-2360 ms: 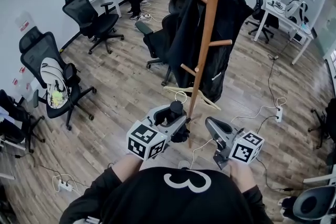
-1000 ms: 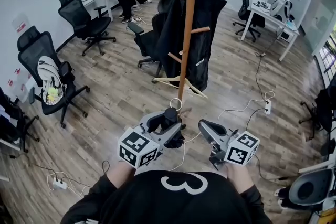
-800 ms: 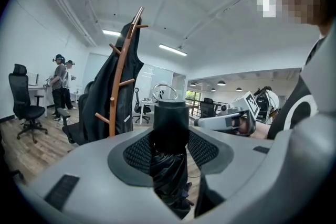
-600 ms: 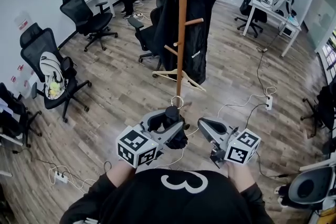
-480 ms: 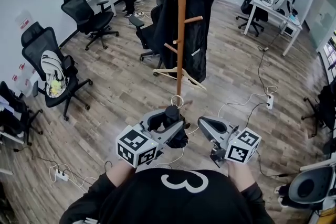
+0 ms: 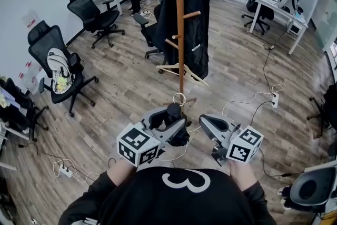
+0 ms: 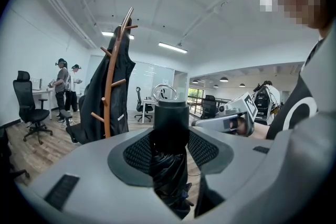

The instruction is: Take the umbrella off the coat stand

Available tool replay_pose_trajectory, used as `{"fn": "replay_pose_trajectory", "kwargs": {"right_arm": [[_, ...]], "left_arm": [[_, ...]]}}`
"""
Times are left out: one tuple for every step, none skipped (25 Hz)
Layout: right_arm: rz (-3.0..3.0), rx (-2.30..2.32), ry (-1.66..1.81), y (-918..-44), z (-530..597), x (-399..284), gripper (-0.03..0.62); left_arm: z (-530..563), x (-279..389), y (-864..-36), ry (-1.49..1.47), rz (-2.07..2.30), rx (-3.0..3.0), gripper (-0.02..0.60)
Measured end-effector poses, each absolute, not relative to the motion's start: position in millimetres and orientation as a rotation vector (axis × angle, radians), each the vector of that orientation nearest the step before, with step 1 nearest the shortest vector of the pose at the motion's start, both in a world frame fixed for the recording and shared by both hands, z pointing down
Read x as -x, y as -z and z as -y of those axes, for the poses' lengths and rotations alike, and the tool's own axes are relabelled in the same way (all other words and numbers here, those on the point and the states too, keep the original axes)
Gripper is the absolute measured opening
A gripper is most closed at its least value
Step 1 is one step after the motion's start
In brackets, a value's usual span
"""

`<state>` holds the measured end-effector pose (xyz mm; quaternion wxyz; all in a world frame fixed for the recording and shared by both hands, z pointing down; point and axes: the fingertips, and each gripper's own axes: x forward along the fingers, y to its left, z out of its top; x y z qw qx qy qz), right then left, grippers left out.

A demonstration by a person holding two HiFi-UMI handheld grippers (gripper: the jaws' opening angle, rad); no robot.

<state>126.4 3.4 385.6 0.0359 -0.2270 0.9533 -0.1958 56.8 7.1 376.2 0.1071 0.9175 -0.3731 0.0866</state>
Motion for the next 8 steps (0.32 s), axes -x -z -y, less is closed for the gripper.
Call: {"fn": "replay_pose_trajectory", "kwargs": {"right_arm": [[-2.925,0.694,0.598,-385,-5,-129,0.026],[-2.922,0.691,0.595,-385,-7,-131,0.026],[-2.919,0.689,0.593,-385,-9,-134,0.026],[-2.915,0.688,0.593,-385,-10,-137,0.026],[-2.910,0.687,0.593,-386,-12,-139,0.026],[-2.906,0.686,0.593,-386,-13,-142,0.026],[-2.901,0.684,0.594,-386,-15,-144,0.026],[-2.897,0.681,0.594,-386,-16,-146,0.026]], "left_arm": [[-9,-59,-376,-0.255,1.099,-2.701,0.209],[-11,-62,-376,-0.255,1.100,-2.700,0.209],[-13,-65,-376,-0.255,1.100,-2.697,0.209],[-15,-68,-376,-0.257,1.098,-2.695,0.209],[-17,-71,-377,-0.261,1.096,-2.693,0.209],[-18,-75,-378,-0.265,1.094,-2.692,0.209],[-19,-78,-378,-0.269,1.093,-2.691,0.209],[-21,-81,-379,-0.273,1.092,-2.689,0.209]]}}
